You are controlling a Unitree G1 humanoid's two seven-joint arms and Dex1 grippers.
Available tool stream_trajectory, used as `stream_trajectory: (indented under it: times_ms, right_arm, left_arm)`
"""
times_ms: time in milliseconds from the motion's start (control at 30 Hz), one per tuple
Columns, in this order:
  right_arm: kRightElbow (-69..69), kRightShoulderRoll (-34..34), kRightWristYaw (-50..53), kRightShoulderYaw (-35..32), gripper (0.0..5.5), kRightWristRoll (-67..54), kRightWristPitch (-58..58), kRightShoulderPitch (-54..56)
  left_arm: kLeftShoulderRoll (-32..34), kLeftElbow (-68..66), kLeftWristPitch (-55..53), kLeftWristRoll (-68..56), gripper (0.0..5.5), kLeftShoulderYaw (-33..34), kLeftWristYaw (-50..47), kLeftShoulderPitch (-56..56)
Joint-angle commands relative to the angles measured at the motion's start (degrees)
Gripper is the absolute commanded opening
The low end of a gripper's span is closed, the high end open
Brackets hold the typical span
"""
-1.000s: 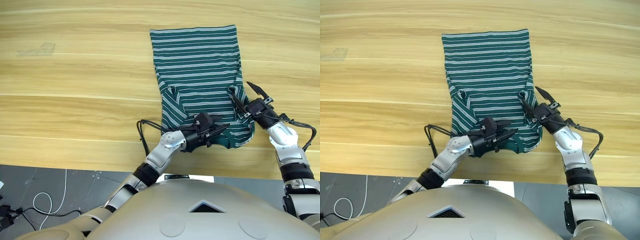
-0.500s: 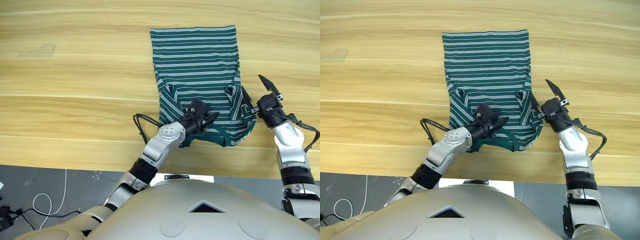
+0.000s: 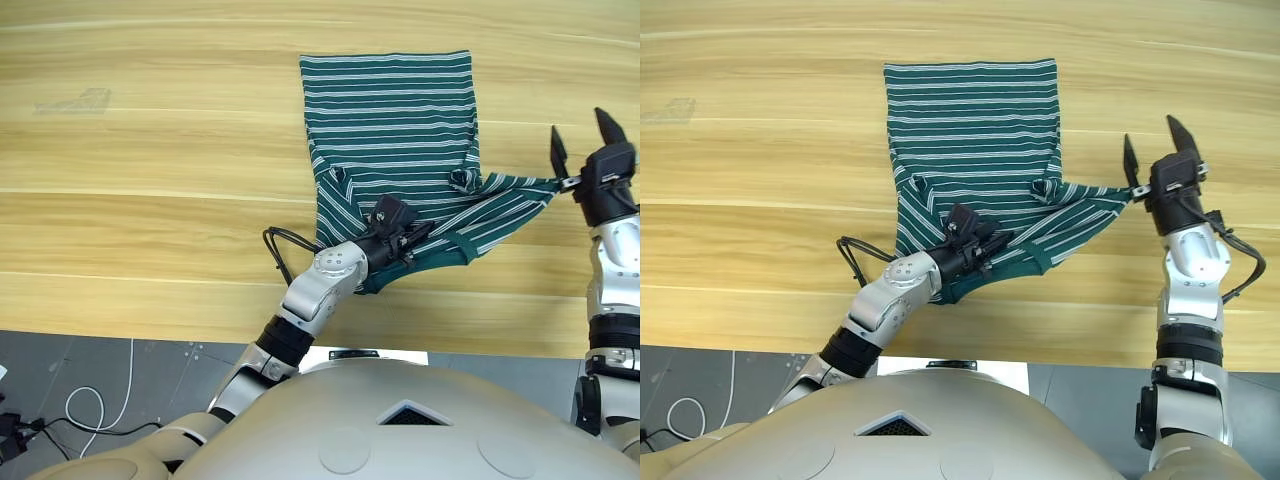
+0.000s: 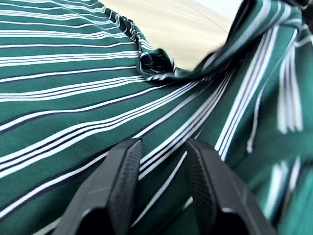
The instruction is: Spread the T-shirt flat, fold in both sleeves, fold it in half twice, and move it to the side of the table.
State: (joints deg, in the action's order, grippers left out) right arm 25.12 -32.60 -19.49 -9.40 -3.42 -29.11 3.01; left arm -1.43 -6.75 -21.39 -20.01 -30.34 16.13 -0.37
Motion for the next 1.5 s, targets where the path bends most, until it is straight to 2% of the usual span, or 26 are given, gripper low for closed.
stream_trajectory:
  times_ms: [33,300,433,500,567,700,867,967,1100,1167,1233,1300,1400,1500]
  right_arm:
    - [6.4,-2.5,-1.1,-3.6,2.75,-2.9,3.0,5.7]
    - [23.1,-4.5,1.5,-6.5,2.75,-2.2,5.1,18.1]
    - [23.0,-2.9,0.6,-4.9,2.75,-0.9,2.7,17.0]
    - [19.9,0.0,0.8,-0.8,2.75,2.8,0.1,13.2]
    - [17.5,2.0,1.4,1.7,2.75,4.9,-1.7,10.4]
    - [14.3,1.0,0.2,2.7,2.75,5.7,-2.0,6.9]
    - [9.6,-2.3,-1.8,5.1,2.75,9.4,-5.3,-1.3]
    - [5.7,-5.9,0.0,1.5,2.75,9.5,-5.3,-3.1]
    - [-3.7,-15.3,4.5,0.6,2.75,24.1,-8.5,-15.4]
    - [-8.4,-17.2,4.2,0.2,2.75,26.2,-10.2,-21.3]
    - [-8.9,-16.4,5.6,-2.4,2.75,22.5,-10.2,-21.1]
    - [-8.6,-15.8,6.9,-5.0,2.75,19.5,-8.9,-19.6]
    - [-9.8,-18.0,5.8,-2.6,2.75,25.0,-10.5,-24.2]
    - [-8.5,-19.4,7.2,-0.2,2.75,30.8,-11.7,-26.6]
  left_arm:
    - [-0.3,-13.1,-8.1,4.2,1.69,1.0,-6.6,8.2]
    - [-0.8,-16.2,-5.5,4.5,1.69,1.2,-6.9,8.3]
    - [-0.6,-15.2,-3.1,4.6,1.69,0.6,-6.1,8.2]
    - [0.2,-11.9,1.2,5.6,1.69,-1.1,-4.0,7.7]
    - [1.9,-7.7,9.9,9.1,1.69,-3.9,-2.1,7.2]
    - [5.4,6.3,25.8,15.3,1.69,-9.8,4.0,8.8]
    - [7.6,24.3,30.2,20.1,1.69,-10.3,4.5,8.7]
    - [8.2,28.9,28.8,19.8,1.69,-7.9,4.0,7.9]
    - [9.8,29.1,28.8,15.8,1.69,-2.9,5.4,7.9]
    - [11.2,28.8,30.0,13.3,1.69,2.1,5.5,8.3]
    - [13.1,23.3,31.3,13.3,1.69,13.0,1.3,6.9]
    - [14.3,16.1,32.3,13.5,1.69,20.6,-1.8,5.6]
    - [15.4,9.0,35.0,15.0,1.69,25.7,-3.9,4.6]
    - [16.1,8.4,36.4,14.3,1.69,29.9,-4.5,4.2]
